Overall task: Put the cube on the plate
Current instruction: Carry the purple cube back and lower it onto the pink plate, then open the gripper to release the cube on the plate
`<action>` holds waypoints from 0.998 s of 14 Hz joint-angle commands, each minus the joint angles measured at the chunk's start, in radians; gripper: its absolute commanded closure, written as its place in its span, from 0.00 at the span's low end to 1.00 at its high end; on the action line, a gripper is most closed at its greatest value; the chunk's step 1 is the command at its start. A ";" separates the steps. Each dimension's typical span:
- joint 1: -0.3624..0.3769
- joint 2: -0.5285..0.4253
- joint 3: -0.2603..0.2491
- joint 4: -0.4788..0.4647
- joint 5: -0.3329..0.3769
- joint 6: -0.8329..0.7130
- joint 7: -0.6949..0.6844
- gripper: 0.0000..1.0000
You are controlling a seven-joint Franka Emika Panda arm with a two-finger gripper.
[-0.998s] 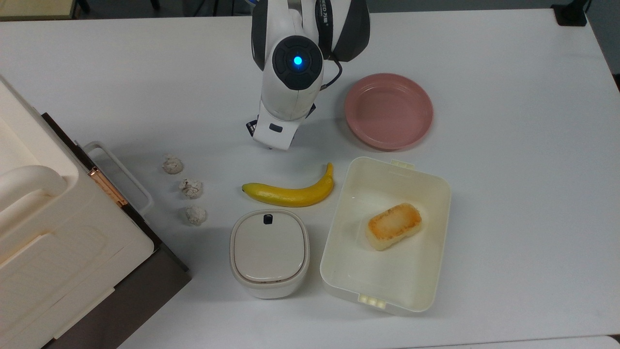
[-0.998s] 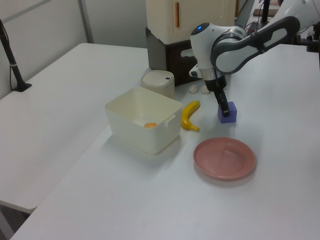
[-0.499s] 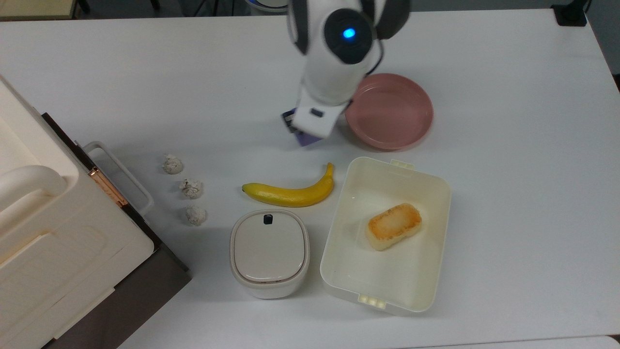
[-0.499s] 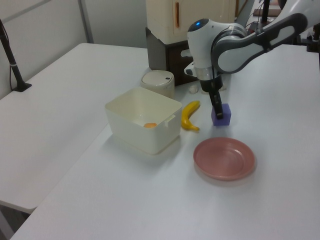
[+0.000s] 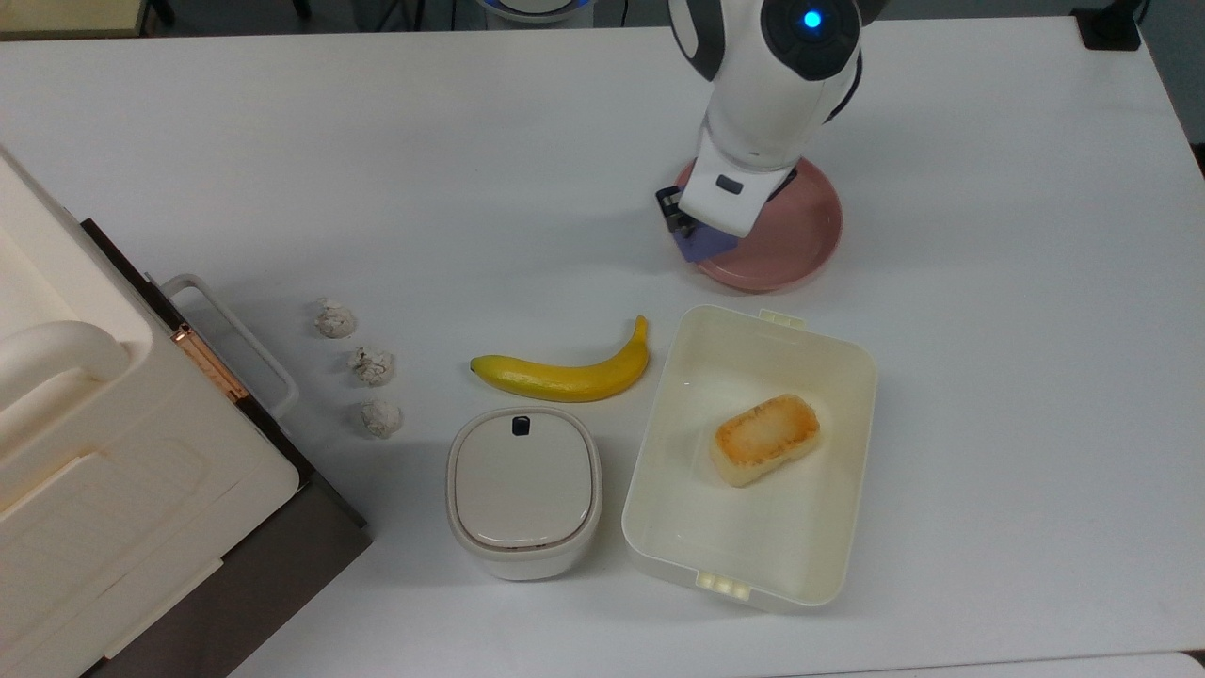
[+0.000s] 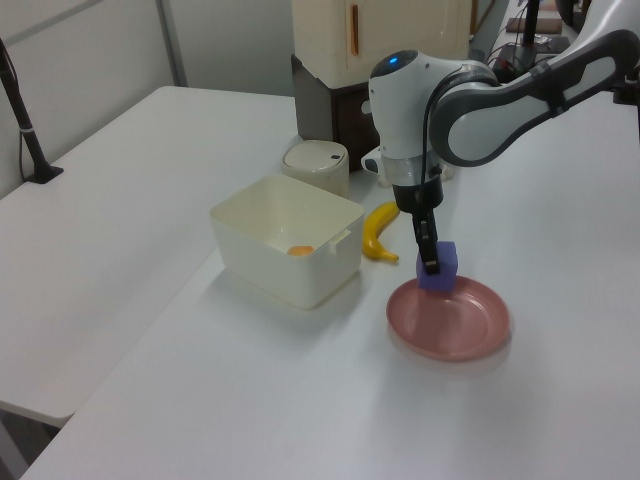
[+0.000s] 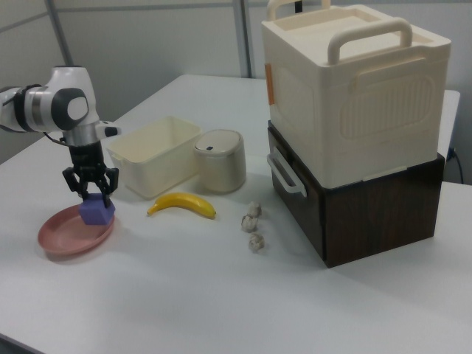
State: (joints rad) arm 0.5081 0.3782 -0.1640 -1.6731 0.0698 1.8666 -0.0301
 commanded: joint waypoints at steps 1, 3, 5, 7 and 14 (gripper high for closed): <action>0.026 -0.004 0.055 0.018 0.022 -0.011 0.084 0.78; 0.035 0.014 0.064 0.013 0.022 -0.006 0.105 0.69; 0.030 0.037 0.096 0.013 0.022 -0.003 0.108 0.60; 0.030 0.036 0.098 0.013 0.022 -0.006 0.127 0.12; -0.031 -0.134 0.100 0.024 0.007 -0.207 0.145 0.00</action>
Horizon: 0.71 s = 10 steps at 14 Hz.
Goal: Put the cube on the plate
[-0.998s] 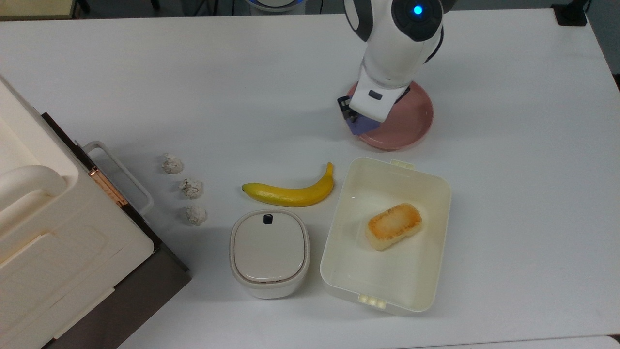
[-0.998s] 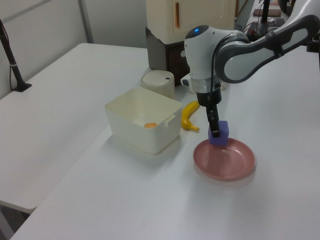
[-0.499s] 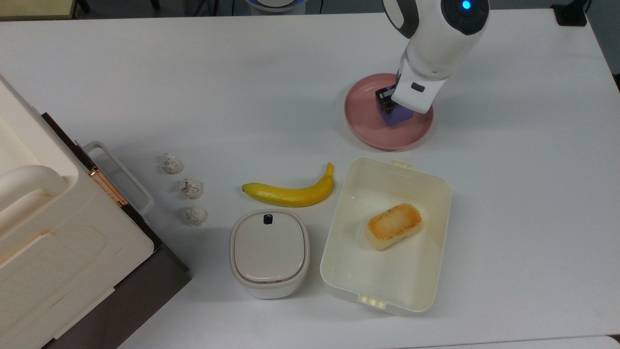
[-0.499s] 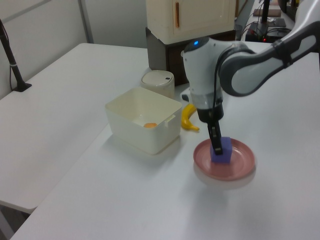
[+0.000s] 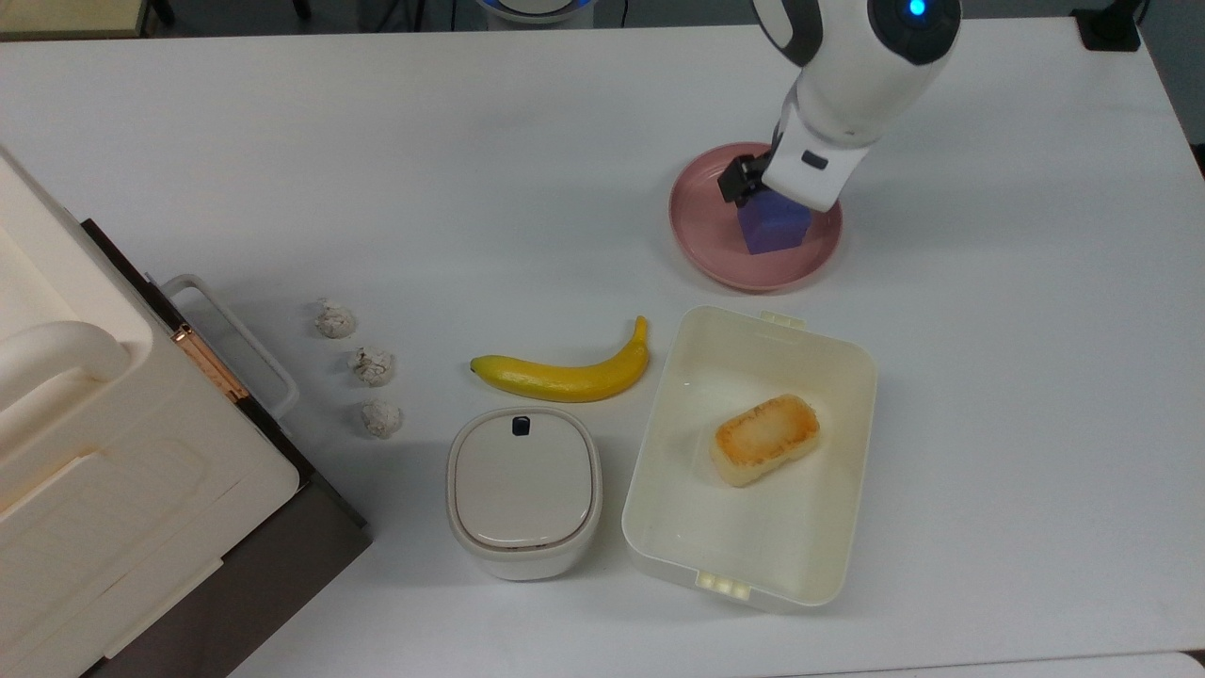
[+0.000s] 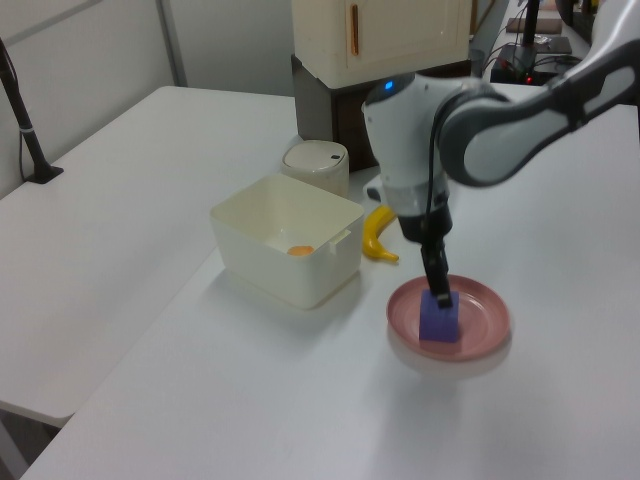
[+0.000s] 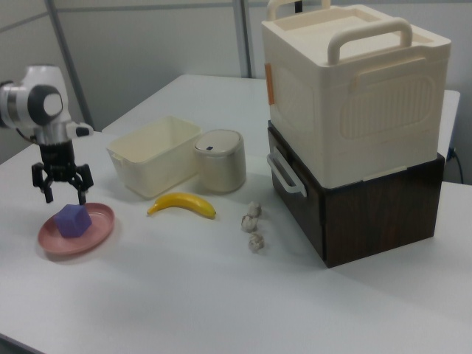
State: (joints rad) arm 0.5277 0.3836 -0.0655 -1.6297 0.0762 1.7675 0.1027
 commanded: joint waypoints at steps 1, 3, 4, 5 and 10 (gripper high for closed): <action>-0.116 -0.191 0.012 -0.013 -0.003 -0.124 0.011 0.00; -0.306 -0.248 0.085 -0.004 -0.031 -0.143 0.003 0.00; -0.377 -0.258 0.110 0.013 -0.051 -0.146 0.000 0.00; -0.415 -0.258 0.111 0.022 -0.071 -0.145 0.002 0.00; -0.497 -0.256 0.021 0.034 -0.165 -0.132 -0.015 0.00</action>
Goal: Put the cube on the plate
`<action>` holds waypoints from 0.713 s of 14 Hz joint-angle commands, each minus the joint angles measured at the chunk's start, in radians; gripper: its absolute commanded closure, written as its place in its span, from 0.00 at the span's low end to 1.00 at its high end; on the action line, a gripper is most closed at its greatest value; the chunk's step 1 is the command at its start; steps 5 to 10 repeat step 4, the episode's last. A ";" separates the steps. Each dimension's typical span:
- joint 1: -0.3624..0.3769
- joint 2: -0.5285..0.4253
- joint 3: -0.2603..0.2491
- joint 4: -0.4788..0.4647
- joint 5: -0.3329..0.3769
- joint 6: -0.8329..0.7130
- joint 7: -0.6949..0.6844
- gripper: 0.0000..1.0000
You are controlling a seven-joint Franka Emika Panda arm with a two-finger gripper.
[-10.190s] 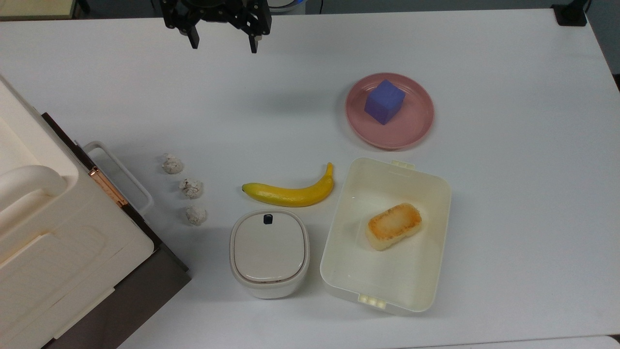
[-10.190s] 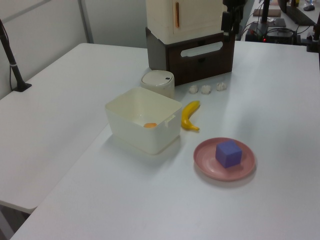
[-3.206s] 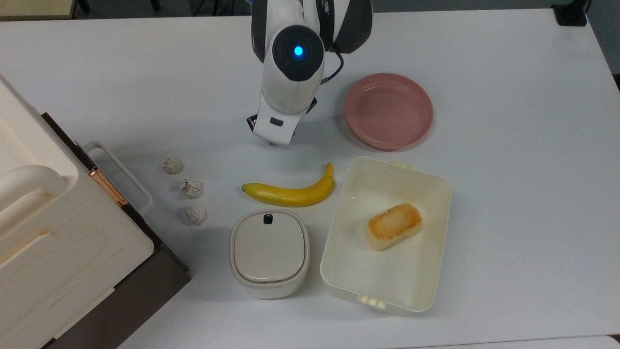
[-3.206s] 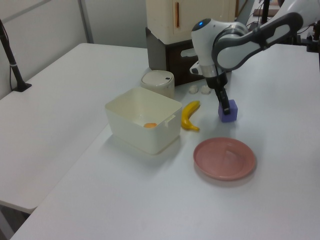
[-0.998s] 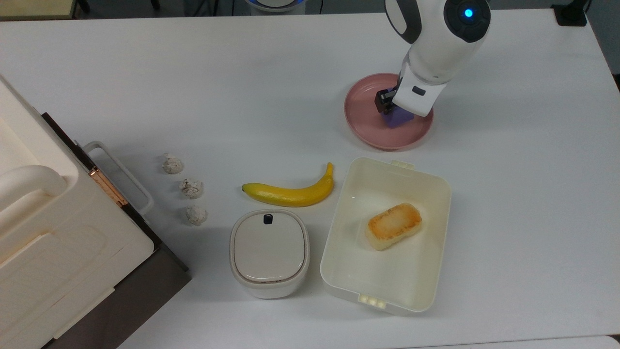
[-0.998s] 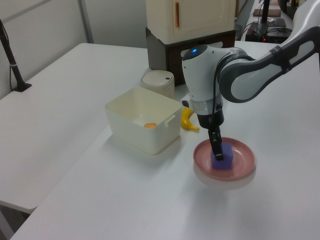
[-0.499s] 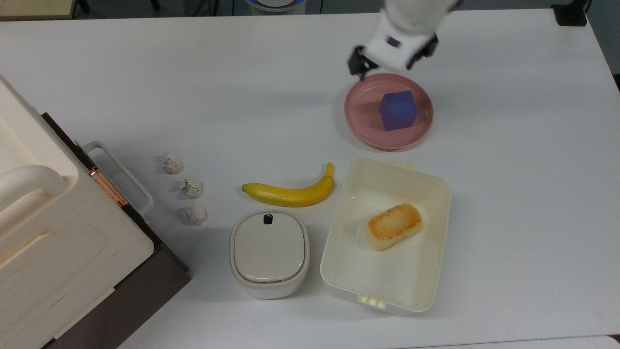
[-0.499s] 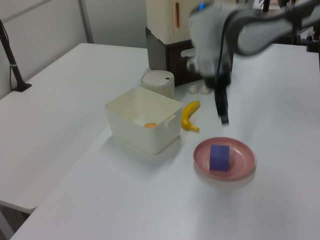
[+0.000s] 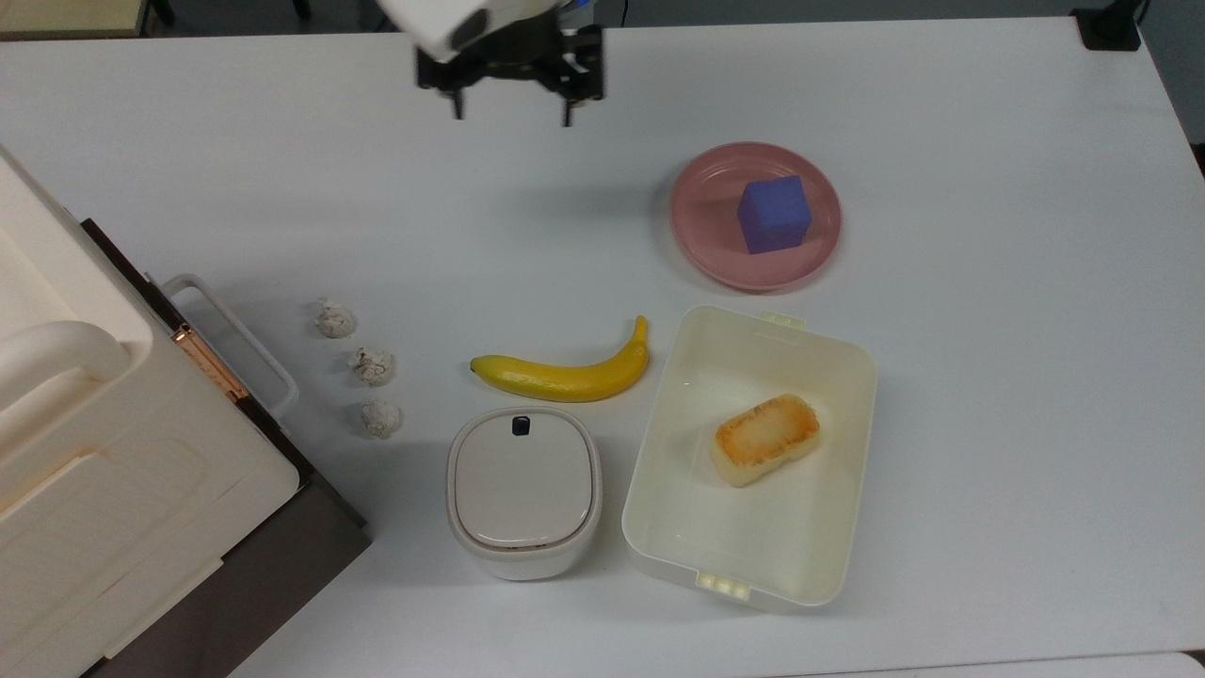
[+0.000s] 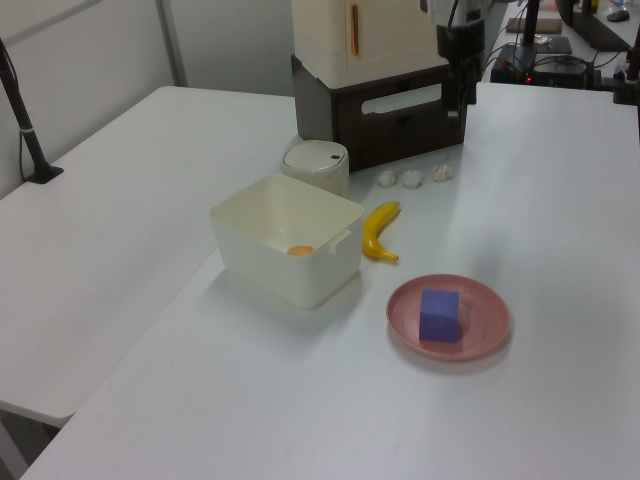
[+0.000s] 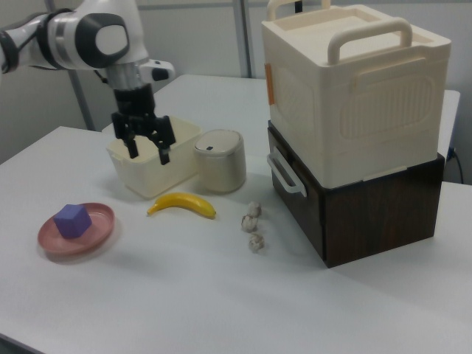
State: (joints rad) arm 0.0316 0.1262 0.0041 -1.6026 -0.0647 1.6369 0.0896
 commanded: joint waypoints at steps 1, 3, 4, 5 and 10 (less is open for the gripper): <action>0.002 0.003 -0.061 0.016 -0.023 -0.002 -0.002 0.00; 0.004 0.006 -0.067 0.018 -0.021 0.003 -0.005 0.00; 0.004 0.003 -0.072 0.020 -0.014 0.009 -0.007 0.00; 0.004 0.003 -0.072 0.020 -0.014 0.009 -0.007 0.00; 0.004 0.003 -0.072 0.020 -0.014 0.009 -0.007 0.00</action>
